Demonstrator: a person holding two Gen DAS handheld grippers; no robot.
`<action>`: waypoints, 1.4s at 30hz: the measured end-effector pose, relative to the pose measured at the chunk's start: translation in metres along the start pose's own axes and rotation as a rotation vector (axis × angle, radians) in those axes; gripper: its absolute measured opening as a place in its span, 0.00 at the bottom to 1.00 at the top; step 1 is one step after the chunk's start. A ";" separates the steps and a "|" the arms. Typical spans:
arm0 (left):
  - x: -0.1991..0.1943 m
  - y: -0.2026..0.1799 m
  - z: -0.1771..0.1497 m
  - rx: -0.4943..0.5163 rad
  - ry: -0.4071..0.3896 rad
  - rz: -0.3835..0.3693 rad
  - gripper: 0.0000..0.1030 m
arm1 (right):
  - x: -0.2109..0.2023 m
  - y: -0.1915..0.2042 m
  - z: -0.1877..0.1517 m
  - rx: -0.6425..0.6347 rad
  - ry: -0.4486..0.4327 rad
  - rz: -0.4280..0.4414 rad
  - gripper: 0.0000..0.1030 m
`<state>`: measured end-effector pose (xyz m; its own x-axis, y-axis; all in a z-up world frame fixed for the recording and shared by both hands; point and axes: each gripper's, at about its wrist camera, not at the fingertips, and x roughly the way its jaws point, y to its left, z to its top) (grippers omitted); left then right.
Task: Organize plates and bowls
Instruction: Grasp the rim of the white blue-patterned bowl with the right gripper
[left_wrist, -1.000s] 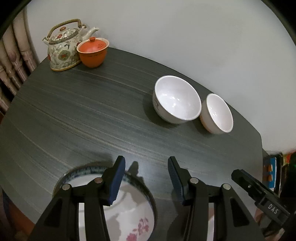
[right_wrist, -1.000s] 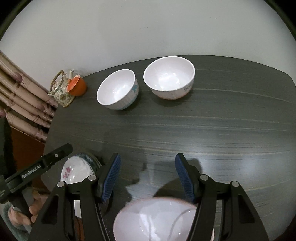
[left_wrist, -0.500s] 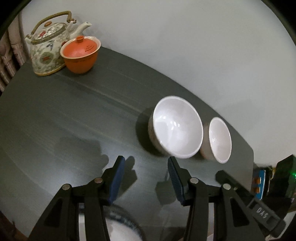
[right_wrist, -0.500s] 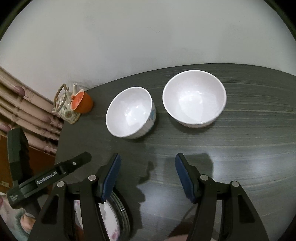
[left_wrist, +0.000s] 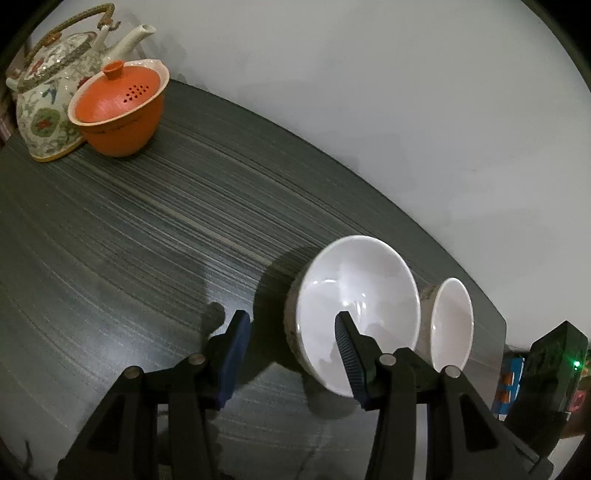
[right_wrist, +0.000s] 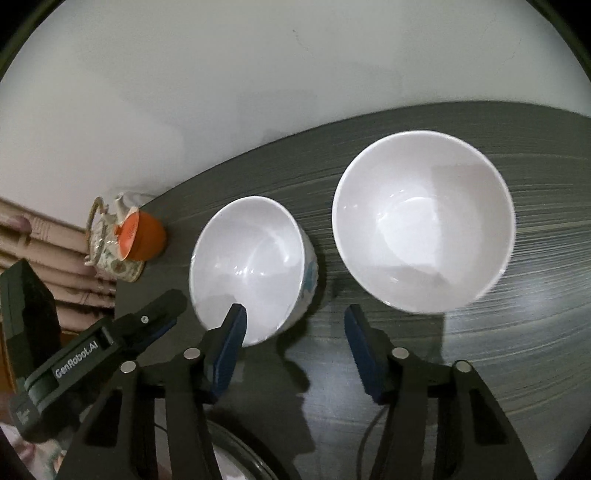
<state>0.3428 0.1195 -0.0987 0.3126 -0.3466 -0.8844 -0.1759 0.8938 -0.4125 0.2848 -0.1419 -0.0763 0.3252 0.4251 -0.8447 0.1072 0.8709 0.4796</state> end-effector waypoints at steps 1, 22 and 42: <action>0.002 0.002 0.002 -0.001 0.003 0.007 0.47 | 0.003 -0.001 0.001 0.003 0.003 0.003 0.49; 0.045 0.004 0.010 -0.021 0.040 -0.028 0.13 | 0.040 0.004 0.009 0.010 0.018 0.001 0.20; 0.010 -0.021 -0.018 -0.005 0.004 -0.008 0.13 | 0.009 0.013 -0.017 -0.027 0.023 0.020 0.20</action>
<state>0.3323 0.0920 -0.1025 0.3098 -0.3548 -0.8821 -0.1784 0.8896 -0.4205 0.2726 -0.1223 -0.0813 0.3058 0.4479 -0.8402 0.0755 0.8682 0.4904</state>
